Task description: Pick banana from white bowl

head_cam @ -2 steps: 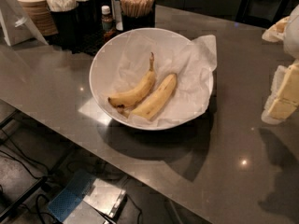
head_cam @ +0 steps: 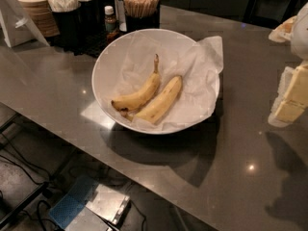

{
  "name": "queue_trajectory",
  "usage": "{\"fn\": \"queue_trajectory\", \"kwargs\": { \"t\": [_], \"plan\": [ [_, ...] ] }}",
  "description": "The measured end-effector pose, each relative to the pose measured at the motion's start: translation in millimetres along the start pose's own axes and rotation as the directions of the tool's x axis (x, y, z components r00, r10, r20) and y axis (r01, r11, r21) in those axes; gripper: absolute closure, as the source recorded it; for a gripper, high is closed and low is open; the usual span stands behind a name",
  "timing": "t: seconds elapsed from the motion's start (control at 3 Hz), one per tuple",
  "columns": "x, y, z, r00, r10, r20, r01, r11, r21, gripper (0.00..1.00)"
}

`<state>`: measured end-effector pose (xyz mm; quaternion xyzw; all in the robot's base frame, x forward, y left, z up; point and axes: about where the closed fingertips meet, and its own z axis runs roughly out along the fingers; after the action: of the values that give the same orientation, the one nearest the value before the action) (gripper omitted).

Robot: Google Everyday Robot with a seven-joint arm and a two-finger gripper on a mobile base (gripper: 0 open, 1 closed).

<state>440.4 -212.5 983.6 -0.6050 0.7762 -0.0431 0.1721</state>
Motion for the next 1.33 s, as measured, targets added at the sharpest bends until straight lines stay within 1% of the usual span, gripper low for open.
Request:
{"fn": "queue_trajectory", "kwargs": {
  "t": [0.33,0.67,1.0,1.33],
  "plan": [
    [-30.0,-7.0,8.6,0.996,-0.087,0.03,0.088,0.9959,-0.021,0.0],
    [-65.2,-13.5,27.8,0.965,-0.245,0.092,0.251,0.9658,-0.065,0.0],
    [-66.3,-14.6,27.6,0.954,-0.283,0.096,0.289,0.9558,-0.055,0.0],
    [-70.8,-14.2,24.9,0.947,-0.28,0.159,0.293,0.954,-0.065,0.0]
  ]
}}
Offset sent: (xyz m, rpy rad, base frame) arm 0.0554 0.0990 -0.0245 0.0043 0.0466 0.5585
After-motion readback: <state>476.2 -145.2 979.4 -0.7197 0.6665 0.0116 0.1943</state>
